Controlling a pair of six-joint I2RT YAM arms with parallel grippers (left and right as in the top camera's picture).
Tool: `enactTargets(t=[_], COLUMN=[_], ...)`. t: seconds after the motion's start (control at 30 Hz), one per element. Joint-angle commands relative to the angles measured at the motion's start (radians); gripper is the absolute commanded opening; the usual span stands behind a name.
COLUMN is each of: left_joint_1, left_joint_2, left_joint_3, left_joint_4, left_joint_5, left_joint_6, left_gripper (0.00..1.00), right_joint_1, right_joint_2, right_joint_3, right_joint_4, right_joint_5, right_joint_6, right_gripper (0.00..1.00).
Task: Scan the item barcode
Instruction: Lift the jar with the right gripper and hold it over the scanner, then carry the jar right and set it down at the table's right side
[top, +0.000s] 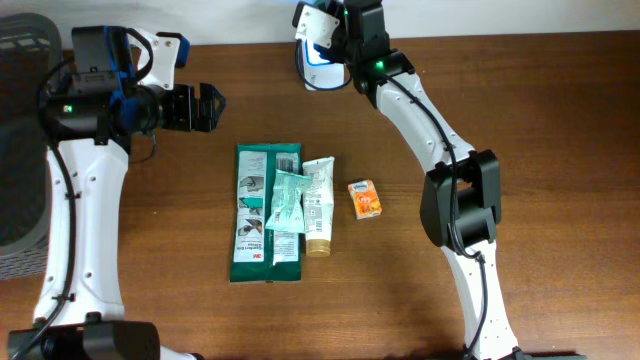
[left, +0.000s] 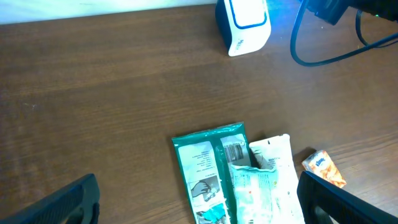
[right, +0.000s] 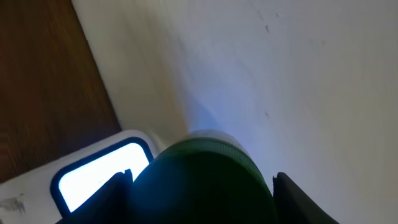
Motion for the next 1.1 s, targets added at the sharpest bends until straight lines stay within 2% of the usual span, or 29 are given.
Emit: enactTargets(t=[0.0,0.1,0.17,0.2,0.23,0.27,0.33,0.43,0.53,0.57,0.67,0.77,0.87,0.9,0.97,1.0,1.07], left_joint_1=[0.005,0.005,0.005,0.005,0.005,0.005,0.005,0.005,0.005,0.005,0.005,0.005,0.005,0.005,0.005,0.005,0.005], left_joint_2=[-0.001,-0.001,-0.001,-0.001,-0.001,-0.001,-0.001,-0.001,-0.001,-0.001,-0.001,-0.001,-0.001,-0.001,-0.001,-0.001,-0.001], left_joint_3=[0.016,0.016,0.016,0.016,0.016,0.016,0.016,0.016,0.016,0.016,0.016,0.016,0.016,0.016,0.016,0.016,0.016], left_joint_4=[-0.002,-0.002,-0.002,-0.002,-0.002,-0.002,-0.002,-0.002,-0.002,-0.002,-0.002,-0.002,-0.002,-0.002,-0.002,-0.002,-0.002], left_joint_5=[0.000,0.000,0.000,0.000,0.000,0.000,0.000,0.000,0.000,0.000,0.000,0.000,0.000,0.000,0.000,0.000,0.000], left_joint_6=[0.017,0.016,0.016,0.017,0.017,0.016,0.016,0.016,0.016,0.016,0.016,0.016,0.016,0.016,0.016,0.016,0.017], left_gripper=[0.99,0.99,0.99,0.99,0.99,0.99,0.99,0.99,0.99,0.99,0.99,0.99,0.99,0.99,0.99,0.99,0.99], right_joint_1=[0.007,-0.027,-0.086,-0.148,-0.182,-0.250,-0.321,-0.405,-0.488,-0.502,-0.525,-0.575,-0.627,-0.631,-0.632,-0.632,-0.632], right_joint_2=[-0.184,-0.380,-0.505,-0.562,-0.571,-0.559,-0.513,-0.452,-0.427,-0.426,-0.426,-0.403,-0.356,-0.352,-0.351,-0.353,-0.366], right_joint_3=[0.024,0.024,0.024,0.024,0.024,0.024,-0.003,-0.171,-0.407,-0.448,-0.498,-0.498,-0.498,-0.498,-0.498,-0.496,-0.444], right_joint_4=[-0.116,-0.413,-0.667,-0.882,-0.985,-1.163,-1.282,-1.250,-1.040,-0.982,-0.873,-0.814,-0.819,-0.823,-0.850,-0.866,-0.917], right_joint_5=[-0.047,-0.202,-0.233,-0.233,-0.233,-0.224,-0.186,-0.151,-0.136,-0.078,0.046,0.049,-0.030,-0.031,-0.035,-0.043,-0.054], right_joint_6=[0.157,0.421,0.612,0.692,0.712,0.716,0.716,0.727,0.752,0.752,0.752,0.779,0.805,0.805,0.805,0.805,0.806], right_gripper=[0.44,0.41,0.40,0.35,0.35,0.35,0.36,0.35,0.34,0.33,0.35,0.39,0.42,0.46,0.66,0.99,0.98])
